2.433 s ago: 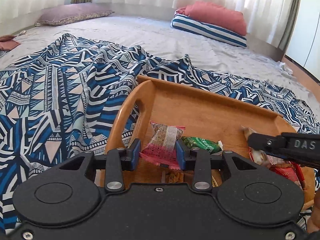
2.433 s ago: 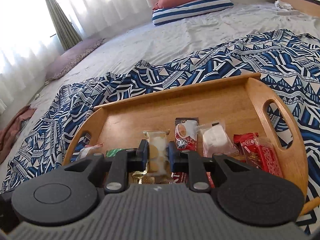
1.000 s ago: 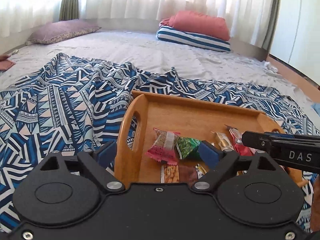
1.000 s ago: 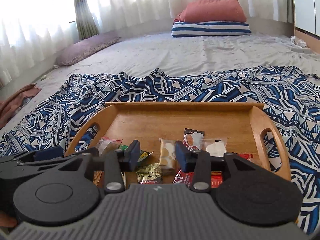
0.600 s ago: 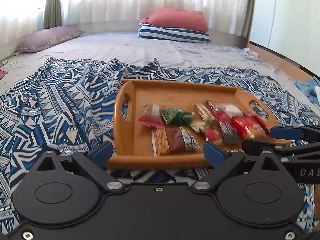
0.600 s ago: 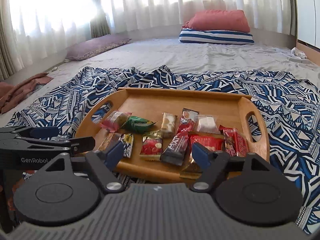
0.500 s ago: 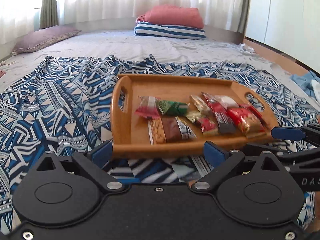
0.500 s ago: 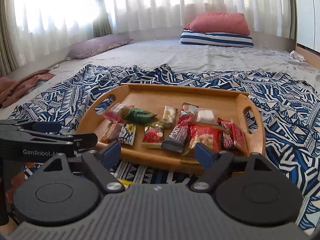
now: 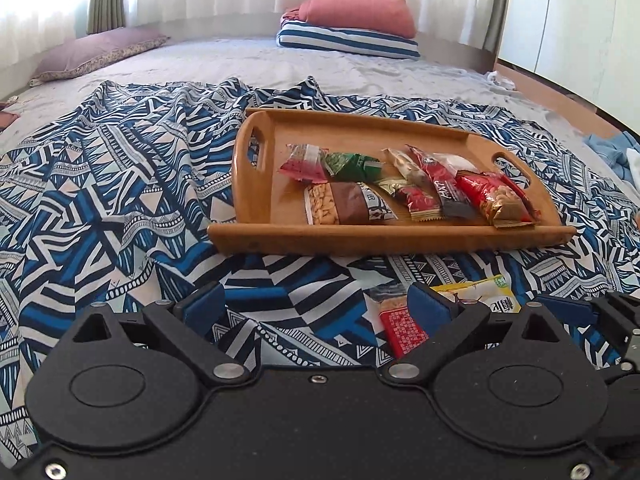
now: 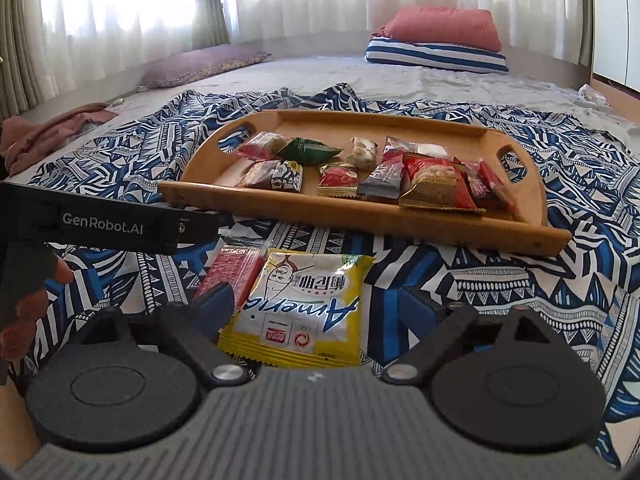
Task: Organize snacks
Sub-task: 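Grasp the red bar with the left tool while the right tool grasps the yellow Americ packet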
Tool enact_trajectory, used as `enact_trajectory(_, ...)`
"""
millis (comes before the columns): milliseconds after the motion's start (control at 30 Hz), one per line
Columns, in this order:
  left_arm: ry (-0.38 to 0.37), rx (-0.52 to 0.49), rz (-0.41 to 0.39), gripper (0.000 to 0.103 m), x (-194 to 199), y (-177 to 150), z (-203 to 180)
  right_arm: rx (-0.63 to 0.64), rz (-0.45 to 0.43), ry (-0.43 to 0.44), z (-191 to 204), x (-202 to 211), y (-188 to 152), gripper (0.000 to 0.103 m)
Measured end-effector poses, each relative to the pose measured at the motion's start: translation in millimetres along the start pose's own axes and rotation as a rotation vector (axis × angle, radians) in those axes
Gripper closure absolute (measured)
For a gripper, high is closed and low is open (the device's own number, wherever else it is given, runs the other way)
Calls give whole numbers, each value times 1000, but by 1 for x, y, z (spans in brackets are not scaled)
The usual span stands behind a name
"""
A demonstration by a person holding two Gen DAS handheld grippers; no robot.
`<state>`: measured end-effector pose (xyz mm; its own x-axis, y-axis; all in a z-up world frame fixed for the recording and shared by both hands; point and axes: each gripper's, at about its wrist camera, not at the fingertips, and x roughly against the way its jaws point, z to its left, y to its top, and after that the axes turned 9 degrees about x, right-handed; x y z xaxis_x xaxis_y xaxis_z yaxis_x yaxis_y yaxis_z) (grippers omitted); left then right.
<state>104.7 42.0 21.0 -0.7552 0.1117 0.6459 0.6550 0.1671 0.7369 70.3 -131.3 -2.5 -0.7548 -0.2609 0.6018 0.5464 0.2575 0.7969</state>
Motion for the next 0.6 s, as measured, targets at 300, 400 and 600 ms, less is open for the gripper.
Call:
enact_trajectory(300, -11, 3, 11, 5, 2, -4, -1, -15, -16, -45, 1, 2, -5, 12)
enact_trajectory(400, -25, -3, 15, 5, 3, -6, -6, -24, -19, -73, -3, 5, -7, 13)
enact_trajectory(600, -62, -16, 32, 5, 0, -12, -21, -25, -23, -139, -14, 11, -14, 13)
